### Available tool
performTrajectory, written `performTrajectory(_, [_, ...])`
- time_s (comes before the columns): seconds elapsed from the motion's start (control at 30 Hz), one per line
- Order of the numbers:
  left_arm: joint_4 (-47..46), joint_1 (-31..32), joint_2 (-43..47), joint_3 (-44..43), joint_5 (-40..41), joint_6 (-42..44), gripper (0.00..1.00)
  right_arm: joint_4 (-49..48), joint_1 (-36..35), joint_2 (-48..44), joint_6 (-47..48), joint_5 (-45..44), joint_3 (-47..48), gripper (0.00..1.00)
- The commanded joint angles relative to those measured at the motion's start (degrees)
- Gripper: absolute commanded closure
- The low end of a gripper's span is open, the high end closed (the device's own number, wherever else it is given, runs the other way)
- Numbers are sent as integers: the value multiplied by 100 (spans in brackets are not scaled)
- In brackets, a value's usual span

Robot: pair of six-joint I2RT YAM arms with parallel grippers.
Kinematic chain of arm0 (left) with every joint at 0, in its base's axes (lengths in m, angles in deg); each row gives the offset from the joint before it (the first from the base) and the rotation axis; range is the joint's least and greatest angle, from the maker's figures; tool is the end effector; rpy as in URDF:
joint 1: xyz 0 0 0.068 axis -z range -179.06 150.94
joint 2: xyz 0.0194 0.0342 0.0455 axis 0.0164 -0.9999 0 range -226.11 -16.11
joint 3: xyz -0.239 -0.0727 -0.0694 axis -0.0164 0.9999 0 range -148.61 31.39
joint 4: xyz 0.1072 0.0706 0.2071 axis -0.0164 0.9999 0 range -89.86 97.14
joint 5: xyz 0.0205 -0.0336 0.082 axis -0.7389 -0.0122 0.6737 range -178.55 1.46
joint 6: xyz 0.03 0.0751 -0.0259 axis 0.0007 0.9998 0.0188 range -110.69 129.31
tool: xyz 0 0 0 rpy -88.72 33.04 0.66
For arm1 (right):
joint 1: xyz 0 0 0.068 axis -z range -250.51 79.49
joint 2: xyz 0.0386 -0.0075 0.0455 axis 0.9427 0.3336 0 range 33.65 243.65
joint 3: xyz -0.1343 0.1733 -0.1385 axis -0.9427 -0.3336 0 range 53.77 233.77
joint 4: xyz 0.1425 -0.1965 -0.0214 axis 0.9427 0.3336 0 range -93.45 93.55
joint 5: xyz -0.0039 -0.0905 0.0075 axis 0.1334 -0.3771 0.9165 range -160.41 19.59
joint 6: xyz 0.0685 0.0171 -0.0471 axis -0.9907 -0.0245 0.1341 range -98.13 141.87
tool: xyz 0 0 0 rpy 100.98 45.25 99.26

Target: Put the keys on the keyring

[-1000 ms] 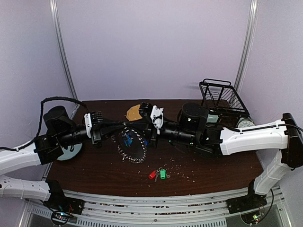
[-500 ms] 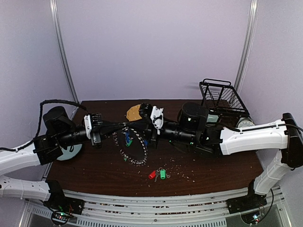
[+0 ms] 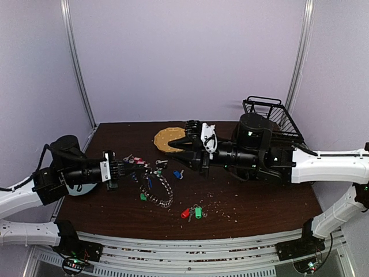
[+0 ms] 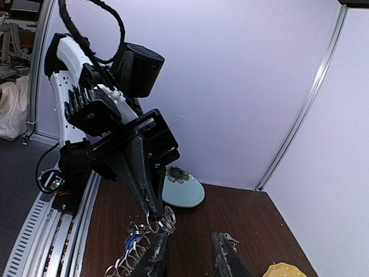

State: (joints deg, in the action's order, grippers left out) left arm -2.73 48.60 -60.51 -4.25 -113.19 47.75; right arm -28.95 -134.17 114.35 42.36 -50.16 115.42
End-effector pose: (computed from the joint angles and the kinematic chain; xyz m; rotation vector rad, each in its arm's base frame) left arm 0.1217 -0.1797 0.2987 1.3679 0.9867 -0.4803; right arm 0.1347 0.3303 0.3594 -1.2245 0.9103 0.8645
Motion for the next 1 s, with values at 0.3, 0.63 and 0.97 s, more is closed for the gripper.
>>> performTrajectory(0.3, [108,-37,-297,-588,380,-231,100,935,-229,564,302,-362,878,77])
performTrajectory(0.63, [-235,-37,-277,-470,498,-462,100,1504,-232,1005,749,-529,1462,79])
performTrajectory(0.97, [-223,-37,-277,-479,567,-510,100,2036,-230,1158,1114,-742,1771,78])
